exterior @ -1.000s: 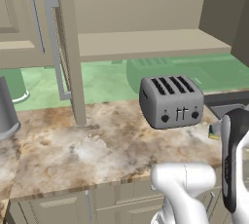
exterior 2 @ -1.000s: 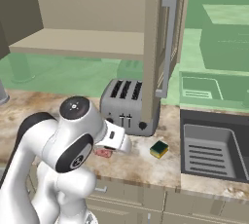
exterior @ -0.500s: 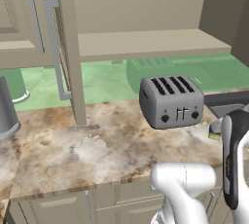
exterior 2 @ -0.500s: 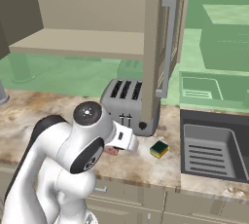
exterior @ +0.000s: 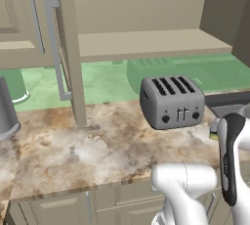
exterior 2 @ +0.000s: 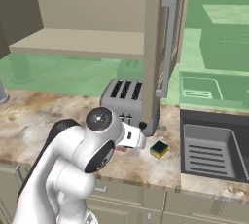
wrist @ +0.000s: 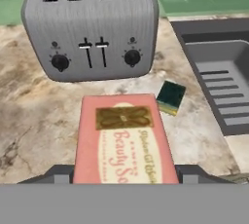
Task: Locate and retrieve the sponge and bar soap from the cabinet. Place them next to the sink.
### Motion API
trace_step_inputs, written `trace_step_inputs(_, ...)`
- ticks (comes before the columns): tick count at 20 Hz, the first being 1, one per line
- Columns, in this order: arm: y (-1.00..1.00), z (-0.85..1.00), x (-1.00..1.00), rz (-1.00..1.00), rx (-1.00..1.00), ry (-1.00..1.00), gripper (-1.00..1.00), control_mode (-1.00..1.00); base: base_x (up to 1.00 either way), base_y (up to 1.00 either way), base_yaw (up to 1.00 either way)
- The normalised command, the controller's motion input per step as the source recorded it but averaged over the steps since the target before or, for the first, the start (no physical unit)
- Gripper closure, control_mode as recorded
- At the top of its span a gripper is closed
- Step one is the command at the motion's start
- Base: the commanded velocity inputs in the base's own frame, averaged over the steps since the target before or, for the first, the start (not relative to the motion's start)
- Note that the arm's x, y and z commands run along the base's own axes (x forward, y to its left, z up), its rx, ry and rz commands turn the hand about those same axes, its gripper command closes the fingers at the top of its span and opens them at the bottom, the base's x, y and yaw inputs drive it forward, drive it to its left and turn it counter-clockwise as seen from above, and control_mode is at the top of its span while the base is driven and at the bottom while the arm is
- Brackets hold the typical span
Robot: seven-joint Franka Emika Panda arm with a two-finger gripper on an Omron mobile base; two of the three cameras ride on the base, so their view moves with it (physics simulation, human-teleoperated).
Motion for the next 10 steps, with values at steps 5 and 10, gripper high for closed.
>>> trace_step_inputs(5, -0.07, -0.27, 0.33, 0.0, -0.11, 0.0, 1.0, -1.0, 0.0, 0.0, 0.0)
trace_step_inputs(10, -0.21, -0.12, 0.25, 0.0, -0.01, 0.0, 1.0, -1.0, 0.0, 0.0, 0.0)
